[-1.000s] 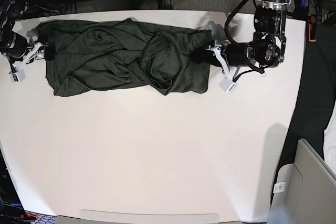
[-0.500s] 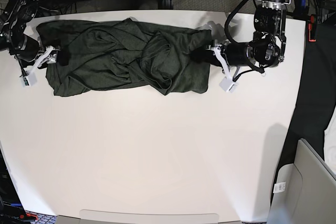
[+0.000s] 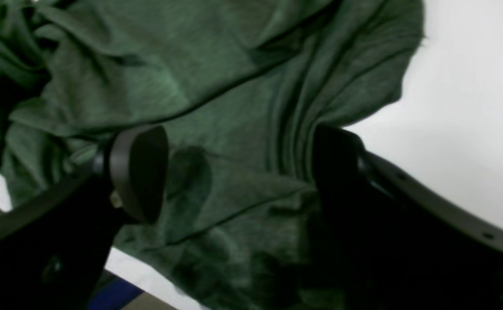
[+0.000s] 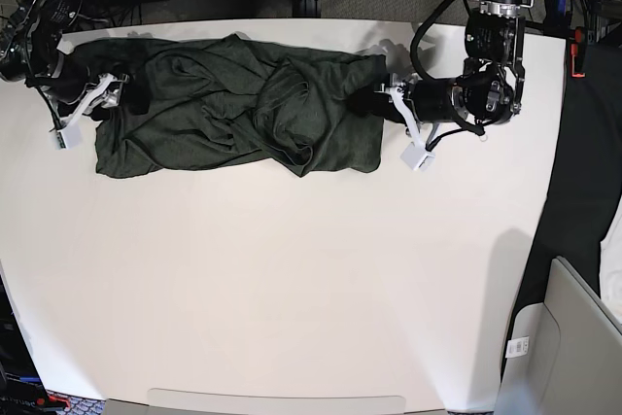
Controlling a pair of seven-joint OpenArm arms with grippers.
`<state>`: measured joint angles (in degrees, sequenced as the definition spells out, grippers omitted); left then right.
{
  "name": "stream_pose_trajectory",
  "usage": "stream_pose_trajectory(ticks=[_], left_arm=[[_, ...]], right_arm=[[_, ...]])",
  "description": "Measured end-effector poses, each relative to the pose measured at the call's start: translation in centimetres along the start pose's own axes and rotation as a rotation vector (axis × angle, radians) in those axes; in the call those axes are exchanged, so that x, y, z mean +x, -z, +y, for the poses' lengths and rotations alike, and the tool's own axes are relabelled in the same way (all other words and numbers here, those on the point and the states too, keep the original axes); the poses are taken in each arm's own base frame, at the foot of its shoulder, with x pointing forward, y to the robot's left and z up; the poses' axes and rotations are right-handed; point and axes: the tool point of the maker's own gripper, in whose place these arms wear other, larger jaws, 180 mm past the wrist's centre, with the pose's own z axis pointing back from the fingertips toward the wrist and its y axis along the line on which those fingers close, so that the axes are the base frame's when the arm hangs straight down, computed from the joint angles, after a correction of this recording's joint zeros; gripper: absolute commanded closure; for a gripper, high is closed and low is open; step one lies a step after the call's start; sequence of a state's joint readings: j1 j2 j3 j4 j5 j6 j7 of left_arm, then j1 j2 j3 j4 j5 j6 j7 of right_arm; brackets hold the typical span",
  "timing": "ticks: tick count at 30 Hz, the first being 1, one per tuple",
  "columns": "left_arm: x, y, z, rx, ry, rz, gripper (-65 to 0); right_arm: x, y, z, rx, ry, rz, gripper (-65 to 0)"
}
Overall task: Fold the T-shirt properly
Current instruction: 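Grasp the strip's opposite end with the right gripper and pull it inward, then fold the right-held end over the bundle toward the left gripper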
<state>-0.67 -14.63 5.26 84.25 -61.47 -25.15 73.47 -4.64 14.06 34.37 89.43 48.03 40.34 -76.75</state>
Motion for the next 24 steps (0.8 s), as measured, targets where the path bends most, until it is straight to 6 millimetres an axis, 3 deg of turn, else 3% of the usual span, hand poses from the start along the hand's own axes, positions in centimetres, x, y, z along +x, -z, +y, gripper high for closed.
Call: stream_pose_trajectory(ticks=[4,6,12,16,18,21,24], left_arm=[[0.0,0.0,0.0,0.0,0.0,0.0,-7.1],[0.0,0.0,0.0,-0.001,-0.001,0.0,-7.1],[-0.1,0.0,0.0,-0.002,-0.003,0.0,-7.1],[-0.1,0.0,-0.1,-0.004,-0.004,0.0,-7.1],[-0.1,0.0,0.0,-0.003,-0.004,0.001,-7.1],[-0.1,0.0,0.0,-0.003,-0.004,0.001,-7.1],[-0.2,0.0,0.0,-0.004,-0.005,0.001,-7.1]], right_arm=[[-0.5,0.7,1.2,0.035,0.029,-0.012,-34.7],[-0.9,1.0,1.8,0.057,0.046,-0.018,-31.5],[-1.0,2.4,4.1,0.116,0.09,-0.046,-31.4],[-0.8,2.7,4.4,0.125,0.088,-0.051,-30.7],[-0.7,2.9,4.5,0.124,0.089,-0.049,-25.5],[-0.9,3.2,4.7,0.127,0.099,-0.042,-12.3],[-1.2,3.1,4.5,0.121,0.101,-0.03,-5.1]])
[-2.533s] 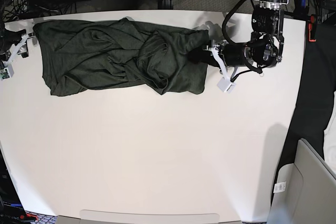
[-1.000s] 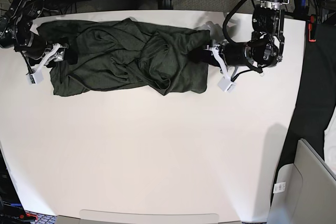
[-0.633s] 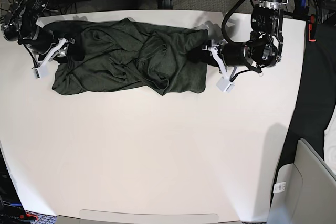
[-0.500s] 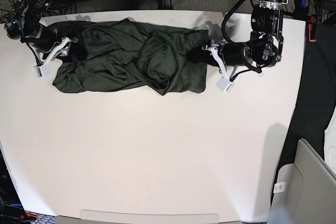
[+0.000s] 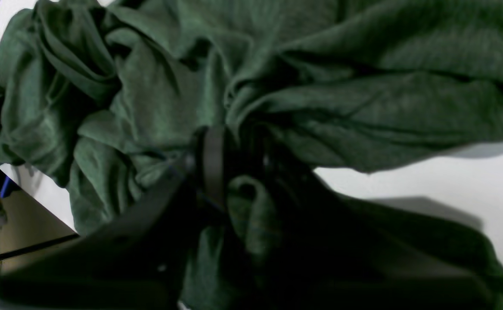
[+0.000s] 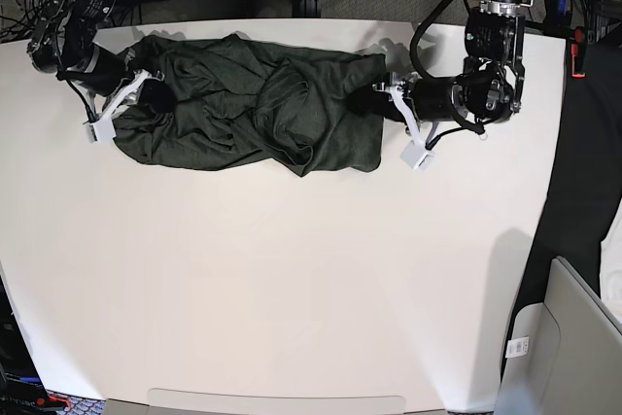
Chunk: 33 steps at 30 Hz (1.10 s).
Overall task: Fold the T-shirt properly
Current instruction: 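Fold the right-held end over the bundle toward the left gripper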
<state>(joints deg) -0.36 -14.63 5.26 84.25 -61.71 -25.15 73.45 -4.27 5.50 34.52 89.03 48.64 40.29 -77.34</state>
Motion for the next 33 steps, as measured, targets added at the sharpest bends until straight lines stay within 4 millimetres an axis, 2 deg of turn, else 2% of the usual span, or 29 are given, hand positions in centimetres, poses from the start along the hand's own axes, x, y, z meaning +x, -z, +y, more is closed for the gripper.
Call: stream_pose_trajectory(ticks=[3,8,14,17,20,25,29,33], left_arm=[[0.0,0.0,0.0,0.0,0.0,0.0,-7.1],[-0.1,0.2,-0.3,-0.01,0.0,0.002,-7.1],[-0.3,1.2,-1.3,-0.041,-0.011,0.001,-7.1],[-0.8,1.2,-1.3,-0.045,-0.026,0.002,-7.1],[-0.8,1.2,-1.3,-0.045,-0.025,0.002,-7.1],[-0.8,1.2,-1.3,-0.043,-0.024,0.002,-7.1],[-0.6,1.2,-1.3,-0.041,-0.024,-0.012,-7.1],[-0.3,1.3,-1.1,-0.038,-0.032,-0.033,-7.1]], right_arm=[[0.0,-0.8,-0.8,-0.015,0.038,-0.02,-2.0],[0.3,-3.1,-2.7,-0.04,0.106,-0.082,-1.8],[4.5,-3.6,-2.2,0.006,0.068,-0.183,-1.8],[5.3,-3.1,-1.3,0.033,0.063,-0.201,-1.8],[5.7,-0.9,1.2,0.097,0.049,-0.187,-1.8],[6.9,3.8,9.1,0.299,0.011,-0.173,-1.8],[6.5,6.0,12.2,0.331,-0.034,-0.113,-1.8],[6.3,7.7,16.3,0.403,-0.09,-0.071,-1.8]])
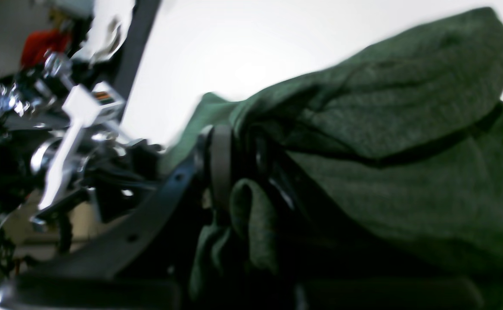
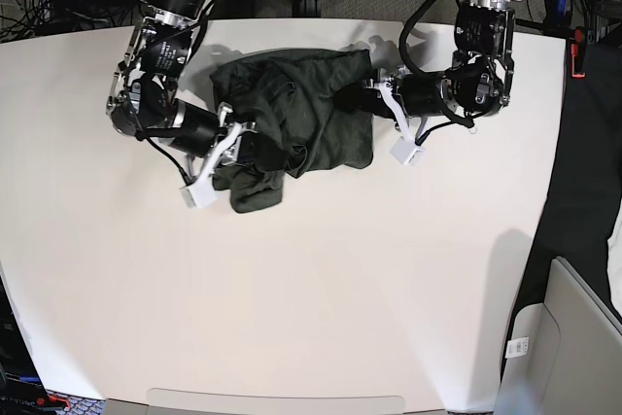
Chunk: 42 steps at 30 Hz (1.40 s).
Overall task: Fold the T-shirt properly
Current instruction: 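Fold the right-held end over the bundle toward the left gripper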
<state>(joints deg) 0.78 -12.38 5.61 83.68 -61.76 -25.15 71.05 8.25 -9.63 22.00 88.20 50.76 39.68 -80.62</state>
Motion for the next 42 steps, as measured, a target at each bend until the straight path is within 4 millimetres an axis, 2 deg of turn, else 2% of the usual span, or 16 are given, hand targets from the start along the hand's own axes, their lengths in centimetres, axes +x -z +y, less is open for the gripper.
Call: stream_pose_trajectory(ticks=[6,12,15,22,28,30,33,35,39,42], left_arm=[[-0.4,0.3,0.7,-0.01,-0.039,-0.003,-7.1],[-0.1,0.5,1.0,-0.017,-0.055,-0.03,-7.1],[0.0,0.5,0.9,-0.023,-0.058,-0.036,-7.1],[0.1,0.6,0.9,-0.025,-0.06,-0.042,-7.1],[0.1,0.5,0.9,-0.024,-0.06,-0.044,-7.1],[0.1,0.5,0.9,-0.024,-0.06,-0.045,-8.8],[0.2,0.5,0.9,-0.023,-0.057,-0.045,-15.5],[0.2,0.5,0.9,-0.021,-0.057,-0.044,-19.3],[0.8,-0.2,1.3,-0.021,-0.077,-0.079,-23.1],[1.3,-1.1,2.3,0.006,-0.099,-0.107,-25.0]], right_arm=[[-1.7,1.6,0.7,0.024,-0.037,0.105,-1.8],[-0.9,2.7,2.1,0.064,-0.085,0.123,-1.9],[-1.6,3.8,3.5,0.103,-0.118,0.167,-1.9],[-1.4,6.8,6.8,0.196,-0.245,0.275,-1.9],[-3.3,8.8,9.2,0.264,-0.317,0.388,-2.0],[-3.4,8.9,9.4,0.268,-0.323,0.394,-2.0],[-3.6,8.8,9.3,0.266,-0.318,0.397,-2.3],[-3.9,8.7,9.2,0.266,-0.309,0.396,-4.8],[-4.1,8.0,8.2,0.253,-0.299,0.389,-21.1],[-4.1,6.8,6.3,0.197,-0.29,0.386,-31.8]])
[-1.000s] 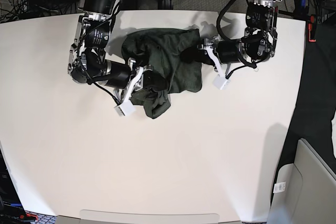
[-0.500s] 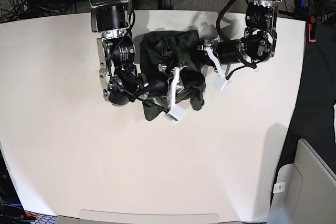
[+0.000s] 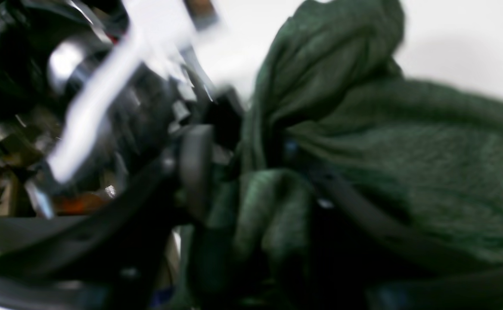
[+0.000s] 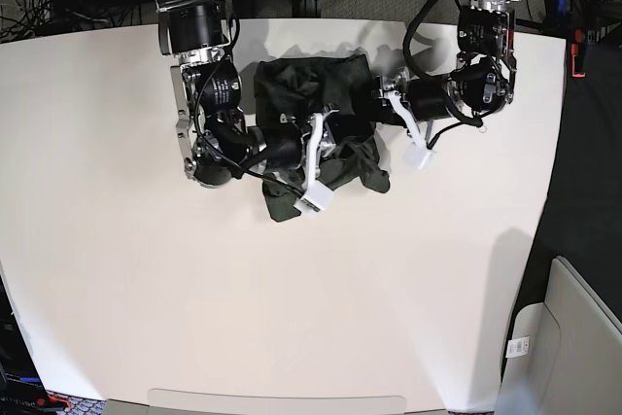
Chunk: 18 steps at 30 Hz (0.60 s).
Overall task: Fold the T-shirt properly
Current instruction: 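Fold the right-held end over the bundle toward the left gripper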
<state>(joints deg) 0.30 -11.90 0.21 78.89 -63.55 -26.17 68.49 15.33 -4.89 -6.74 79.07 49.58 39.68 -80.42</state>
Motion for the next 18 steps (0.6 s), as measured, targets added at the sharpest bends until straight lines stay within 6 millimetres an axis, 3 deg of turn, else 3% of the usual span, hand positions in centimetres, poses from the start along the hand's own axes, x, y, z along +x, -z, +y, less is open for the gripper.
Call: stream_pose_trajectory(ticks=[9,13,18], left_arm=[[1.6,-2.4,2.2,0.055,-0.054,-0.087,-25.3],[2.0,-3.0,2.7,0.068,-0.068,-0.108,-25.1],[1.9,-3.6,3.1,0.077,-0.077,-0.103,-25.1]], right_arm=[[-1.0,-2.1,-1.9,-0.051,0.029,-0.015,-32.4],[-0.4,-2.2,-1.4,-0.021,0.04,-0.051,-32.4],[0.4,-3.4,-2.5,-0.054,0.06,-0.093,-32.4]])
